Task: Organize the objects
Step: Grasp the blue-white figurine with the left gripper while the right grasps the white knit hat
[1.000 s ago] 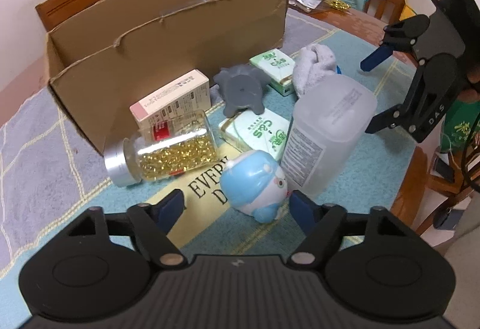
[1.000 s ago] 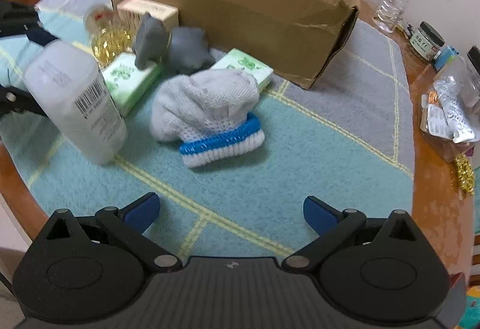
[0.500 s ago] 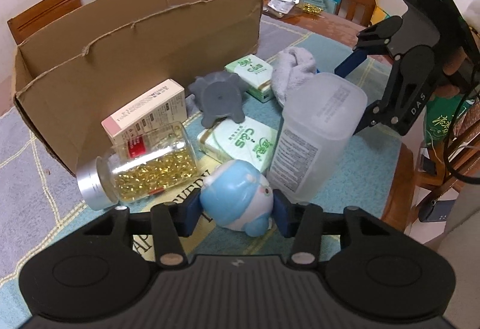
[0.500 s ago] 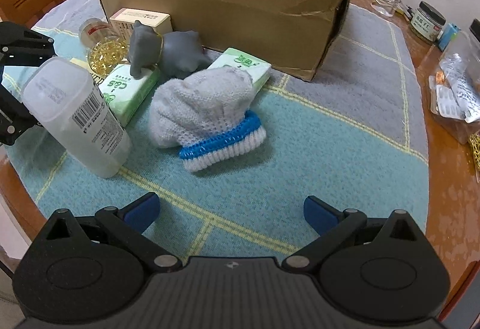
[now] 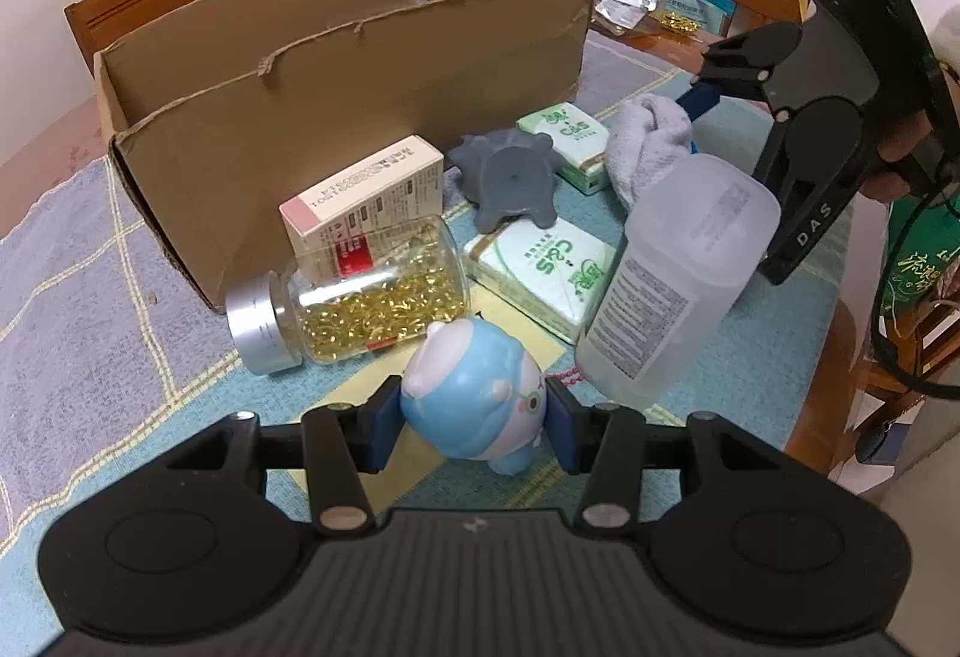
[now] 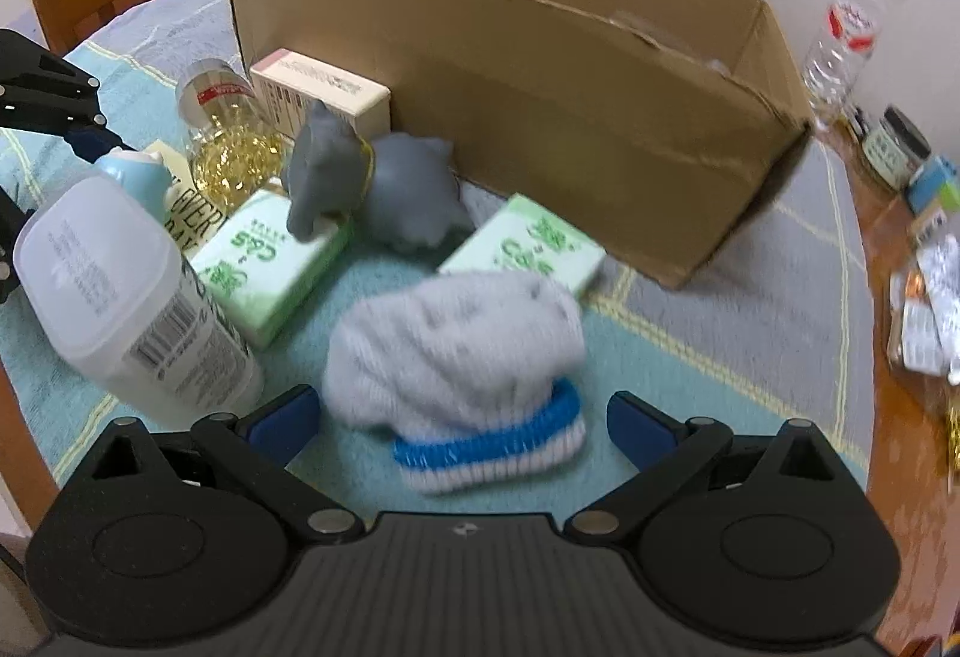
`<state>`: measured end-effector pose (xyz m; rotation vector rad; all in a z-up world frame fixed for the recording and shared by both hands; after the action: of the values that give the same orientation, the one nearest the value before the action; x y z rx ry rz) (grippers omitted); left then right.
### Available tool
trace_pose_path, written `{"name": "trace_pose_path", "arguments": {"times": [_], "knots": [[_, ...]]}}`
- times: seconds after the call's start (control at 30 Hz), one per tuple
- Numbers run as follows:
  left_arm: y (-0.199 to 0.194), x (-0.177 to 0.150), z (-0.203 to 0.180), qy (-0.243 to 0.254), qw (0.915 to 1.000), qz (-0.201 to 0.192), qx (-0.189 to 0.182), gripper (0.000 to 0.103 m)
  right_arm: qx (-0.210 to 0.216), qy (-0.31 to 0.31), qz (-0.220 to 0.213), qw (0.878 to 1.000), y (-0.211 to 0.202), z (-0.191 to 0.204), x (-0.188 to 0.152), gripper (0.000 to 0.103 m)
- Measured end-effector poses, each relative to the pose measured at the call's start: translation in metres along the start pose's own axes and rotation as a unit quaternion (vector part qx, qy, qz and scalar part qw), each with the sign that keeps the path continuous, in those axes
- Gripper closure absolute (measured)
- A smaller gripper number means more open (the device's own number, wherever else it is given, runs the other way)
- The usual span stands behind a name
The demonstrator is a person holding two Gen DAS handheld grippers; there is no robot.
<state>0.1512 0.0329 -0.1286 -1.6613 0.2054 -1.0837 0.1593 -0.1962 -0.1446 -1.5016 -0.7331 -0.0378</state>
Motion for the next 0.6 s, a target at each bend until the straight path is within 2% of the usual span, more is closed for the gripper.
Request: {"name": "trace_pose_path", "arguments": {"times": [0.07,0.17,0.23,0.3,0.6], "knots": [[-0.001,0.000,0.000,-0.001,1.0000,0.000,-0.003,0.055,0.000,-0.006,-0.002,1.000,0.000,0.002,0.004,0.001],[-0.001,0.001,0.000,-0.006,1.0000,0.000,-0.002,0.055,0.004,-0.017,-0.003,1.000,-0.001,0.004,0.007,0.008],[-0.003,0.003,0.001,-0.010,0.9999,0.000,-0.004,0.055,0.004,-0.019,-0.003,1.000,-0.003,0.005,0.009,0.016],[-0.006,0.006,0.000,-0.011,0.9999,-0.002,-0.004,0.056,0.005,-0.016,0.001,1.000,-0.005,0.004,0.011,0.019],[-0.032,0.023,0.005,-0.022,0.9998,-0.003,0.004,0.056,0.016,0.020,0.007,1.000,-0.022,-0.011,0.016,0.022]]}}
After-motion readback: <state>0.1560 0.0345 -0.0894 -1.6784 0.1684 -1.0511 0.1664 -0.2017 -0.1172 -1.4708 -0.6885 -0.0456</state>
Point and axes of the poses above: each gripper's, at about its wrist camera, not at the fingertips, and y roughly the way its jaws point, z to its left, x to its top, the point moved 1 cm from there along y, roughly the way its jaws point, and after that the axes turned 4 degrees about z, right-handed, at the moved point
